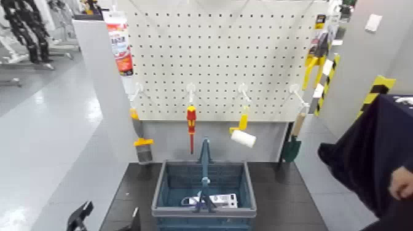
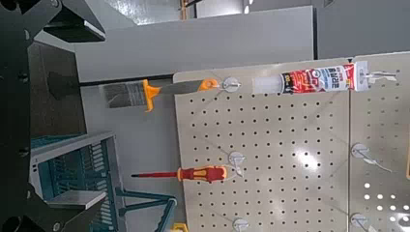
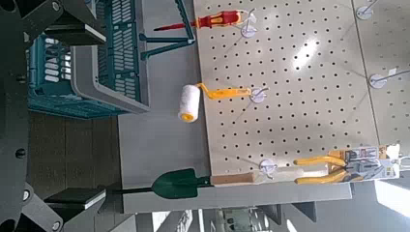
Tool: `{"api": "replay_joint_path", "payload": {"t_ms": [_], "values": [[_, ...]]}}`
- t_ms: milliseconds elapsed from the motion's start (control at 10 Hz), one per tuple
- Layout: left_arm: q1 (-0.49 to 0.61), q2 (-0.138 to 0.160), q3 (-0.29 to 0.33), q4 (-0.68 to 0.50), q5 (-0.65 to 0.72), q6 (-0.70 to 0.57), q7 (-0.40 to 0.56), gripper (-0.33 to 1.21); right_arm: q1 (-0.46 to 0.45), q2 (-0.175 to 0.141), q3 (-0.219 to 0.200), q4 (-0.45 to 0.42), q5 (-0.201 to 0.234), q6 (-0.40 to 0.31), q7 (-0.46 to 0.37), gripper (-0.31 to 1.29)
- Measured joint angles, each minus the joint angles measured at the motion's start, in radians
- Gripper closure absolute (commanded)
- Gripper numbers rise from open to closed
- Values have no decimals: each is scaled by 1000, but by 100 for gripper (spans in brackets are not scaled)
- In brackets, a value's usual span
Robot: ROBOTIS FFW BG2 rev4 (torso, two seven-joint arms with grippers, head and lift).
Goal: Put the red glue tube into the crate.
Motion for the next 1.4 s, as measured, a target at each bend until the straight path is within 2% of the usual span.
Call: {"api": "replay_joint_path", "payload": {"t_ms": [400,800,1400], "values": [[-82,-1,69,-30,26,114,-117,15,-4,1,0,2,-3,4,4,18],[-224,-3,163,-54,66,275,-278,18,-13,1,1,9,-11,5,10,18],[-430,60,233,-25,180,439,-417,22,-23,0,9,20,-24,-4,12,18]]}}
